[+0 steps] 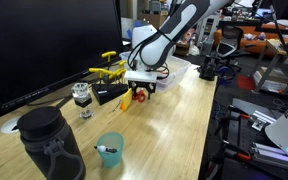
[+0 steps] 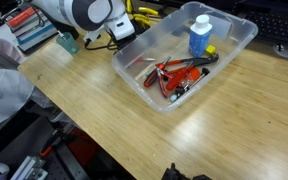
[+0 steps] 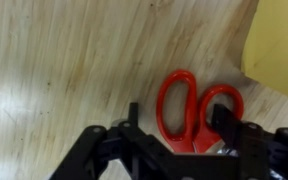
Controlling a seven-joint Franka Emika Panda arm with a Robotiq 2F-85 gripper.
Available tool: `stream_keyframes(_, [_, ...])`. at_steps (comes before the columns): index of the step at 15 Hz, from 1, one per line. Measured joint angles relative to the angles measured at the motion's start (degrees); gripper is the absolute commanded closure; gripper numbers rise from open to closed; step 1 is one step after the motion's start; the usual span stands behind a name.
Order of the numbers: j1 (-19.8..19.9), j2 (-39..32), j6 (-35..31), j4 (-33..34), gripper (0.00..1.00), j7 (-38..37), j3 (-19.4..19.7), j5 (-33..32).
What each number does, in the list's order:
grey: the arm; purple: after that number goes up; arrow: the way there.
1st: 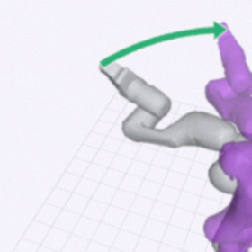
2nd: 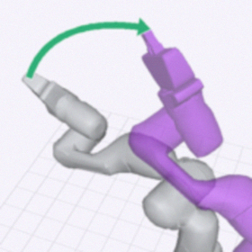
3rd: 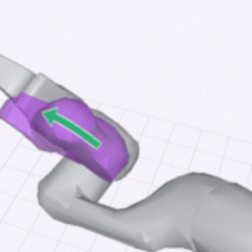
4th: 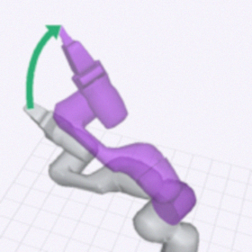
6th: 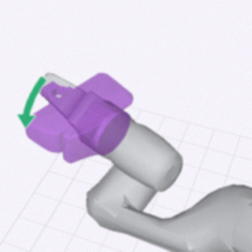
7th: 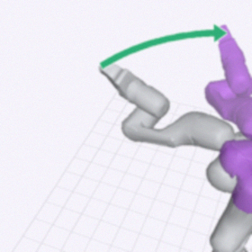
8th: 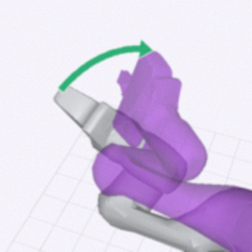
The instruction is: Put the scissors inside the plastic container
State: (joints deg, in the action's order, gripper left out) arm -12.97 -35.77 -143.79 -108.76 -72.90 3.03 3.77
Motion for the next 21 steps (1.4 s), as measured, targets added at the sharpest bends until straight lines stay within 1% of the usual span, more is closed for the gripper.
stream_keyframes(3, [0.78,0.07,-1.73,-0.01,0.76,1.56,-0.60,2.50])
stream_keyframes(4, [0.94,0.16,-1.85,-0.02,0.77,1.84,-0.68,3.00])
stream_keyframes(9, [1.26,0.64,-2.70,-0.88,0.77,2.54,-0.95,4.06])
stream_keyframes(12, [1.88,1.74,-5.14,-2.80,0.77,4.06,-2.32,6.37])
stream_keyframes(15, [1.93,5.57,-9.51,-6.33,0.77,5.30,-3.60,8.12])
stream_keyframes(19, [1.92,12.49,-12.83,-11.95,0.77,5.78,-4.30,8.30])
stream_keyframes(21, [1.98,15.05,-14.83,-14.42,0.77,7.17,-4.89,8.84])
